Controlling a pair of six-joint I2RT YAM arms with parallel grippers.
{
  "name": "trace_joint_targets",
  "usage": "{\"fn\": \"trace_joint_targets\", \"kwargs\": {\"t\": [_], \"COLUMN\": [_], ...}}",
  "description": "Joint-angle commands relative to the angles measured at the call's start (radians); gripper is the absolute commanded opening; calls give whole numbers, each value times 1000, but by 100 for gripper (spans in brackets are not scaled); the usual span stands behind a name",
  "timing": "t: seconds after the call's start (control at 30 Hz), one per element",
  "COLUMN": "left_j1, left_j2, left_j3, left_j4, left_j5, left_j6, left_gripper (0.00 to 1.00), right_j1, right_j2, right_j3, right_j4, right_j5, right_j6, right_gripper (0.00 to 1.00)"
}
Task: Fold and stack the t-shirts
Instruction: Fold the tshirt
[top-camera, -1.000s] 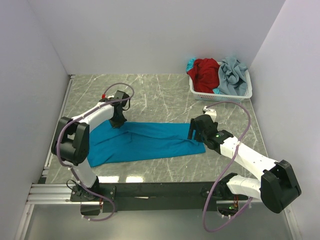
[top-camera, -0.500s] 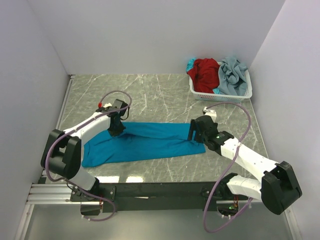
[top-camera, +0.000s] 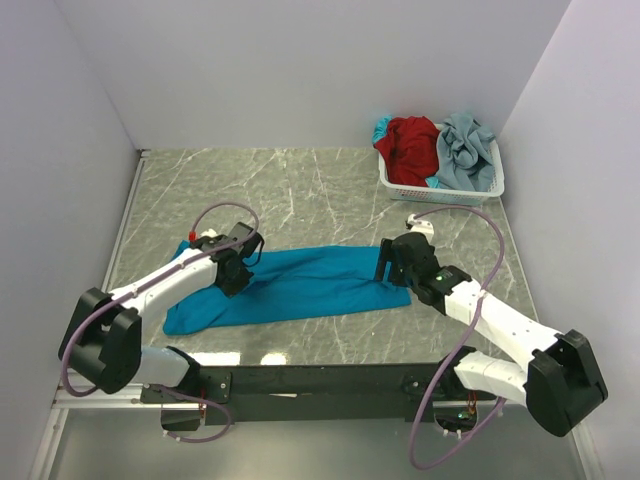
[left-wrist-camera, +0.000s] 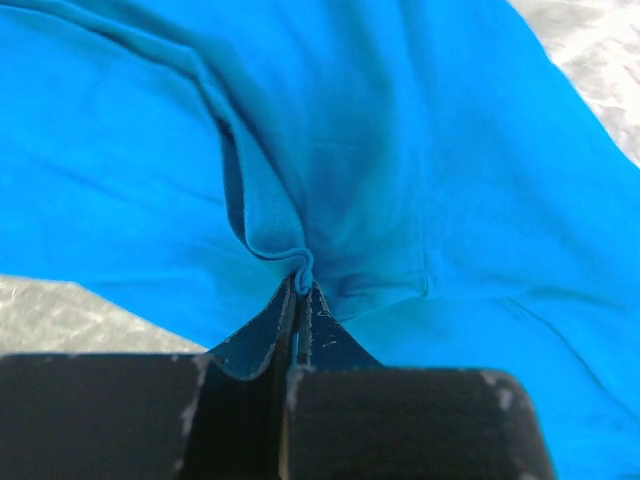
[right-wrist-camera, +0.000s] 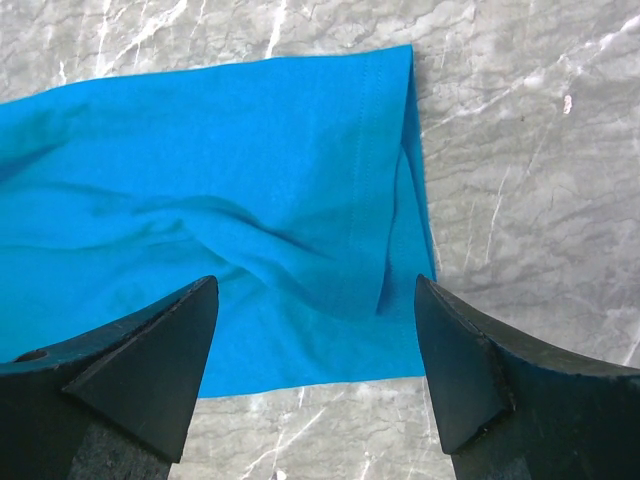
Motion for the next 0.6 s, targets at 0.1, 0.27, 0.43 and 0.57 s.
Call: {"fn": "trace_joint_targets", "kwargs": {"t": [0.1,0.27,0.43,0.57], "left_j1": [-7,-7,-7,-7], "left_j2": [-47,-50,-39,-50], "left_j3": [-19,-18,25,39], "left_j4": [-59,-47,-70,-79], "left_j5": [-40,-37,-60,-104], "left_j6": [-109,-100,-78,-78], "left_gripper": [18,52,63,92], "right_j1": [-7,-7,-9,-9], "right_j2": [-39,-46,-39,-37], "right_j3": [-19,-24,-22,-18], "right_j4": [33,35,33,32], "right_j5": [-9,-12,-12,-9], "right_j6": [-10,-12,-13,-15], "right_gripper": [85,85,85,85]}}
